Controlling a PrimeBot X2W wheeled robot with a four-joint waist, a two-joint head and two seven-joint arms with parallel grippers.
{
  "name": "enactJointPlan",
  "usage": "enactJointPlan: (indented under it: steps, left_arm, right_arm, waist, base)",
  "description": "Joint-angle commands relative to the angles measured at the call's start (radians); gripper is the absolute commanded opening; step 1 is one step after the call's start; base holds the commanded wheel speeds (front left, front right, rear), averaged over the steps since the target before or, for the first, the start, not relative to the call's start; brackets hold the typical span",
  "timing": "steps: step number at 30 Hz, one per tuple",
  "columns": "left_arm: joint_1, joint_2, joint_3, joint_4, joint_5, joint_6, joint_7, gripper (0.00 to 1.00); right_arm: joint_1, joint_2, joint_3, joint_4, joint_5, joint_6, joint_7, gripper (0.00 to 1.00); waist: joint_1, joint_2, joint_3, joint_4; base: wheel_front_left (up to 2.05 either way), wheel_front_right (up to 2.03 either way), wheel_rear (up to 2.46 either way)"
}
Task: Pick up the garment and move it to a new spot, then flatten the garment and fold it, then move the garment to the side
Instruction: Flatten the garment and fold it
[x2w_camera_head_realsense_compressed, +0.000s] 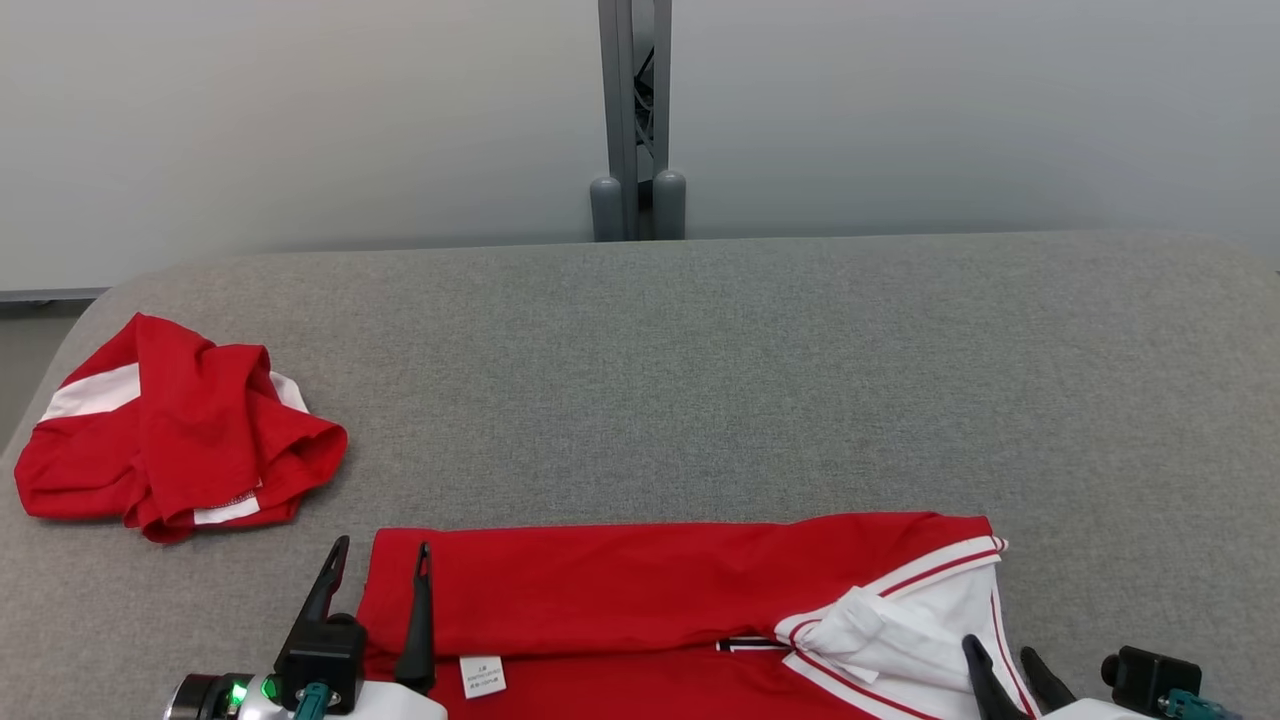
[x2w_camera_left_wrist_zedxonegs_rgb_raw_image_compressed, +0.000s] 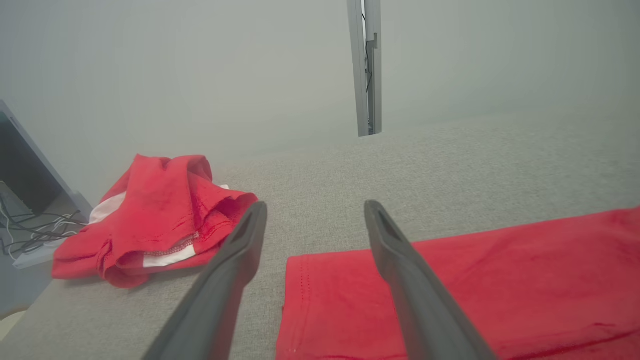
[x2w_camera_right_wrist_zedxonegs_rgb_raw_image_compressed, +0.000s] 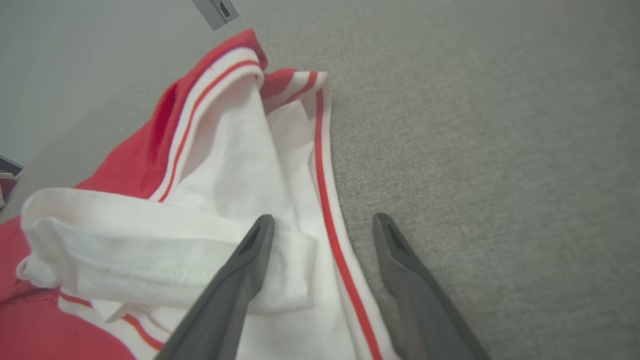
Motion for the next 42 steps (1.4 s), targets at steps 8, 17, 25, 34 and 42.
enactJointPlan:
  steps: [8, 17, 25, 34, 42]
  left_arm:
    - [-0.015, -0.004, 0.018, -0.003, 0.021, -0.016, -0.003, 1.0]
    - [-0.023, -0.012, 0.024, 0.001, 0.034, -0.025, -0.003, 1.0]
    - [-0.015, -0.015, 0.032, 0.003, 0.04, -0.03, -0.003, 1.0]
    - [-0.015, -0.021, 0.029, 0.009, 0.04, -0.034, -0.003, 1.0]
    - [-0.018, -0.024, 0.04, 0.014, 0.028, -0.041, -0.003, 1.0]
  right_arm:
    - [-0.018, 0.015, 0.092, 0.005, 0.083, 0.0, 0.004, 1.0]
    - [-0.051, 0.0, 0.175, 0.008, 0.16, 0.0, 0.002, 0.0]
    - [-0.073, -0.038, 0.12, -0.024, 0.192, 0.0, -0.004, 0.0]
    - [-0.129, -0.105, 0.075, 0.034, 0.178, 0.0, -0.004, 0.0]
    - [-0.228, -0.214, 0.1, 0.161, 0.147, 0.0, -0.001, 0.0]
  waist:
    - [0.0, -0.0001, 0.009, 0.012]
    - [0.0, -0.0001, 0.017, 0.025]
    - [0.0, -0.0001, 0.014, 0.022]
    - [0.0, -0.0001, 0.008, 0.013]
    - [0.0, -0.0001, 0.004, 0.009]
  base:
    - [0.0, 0.0, 0.0]
    - [0.0, 0.0, 0.0]
    - [0.0, 0.0, 0.0]
    - [0.0, 0.0, 0.0]
    - [0.0, 0.0, 0.0]
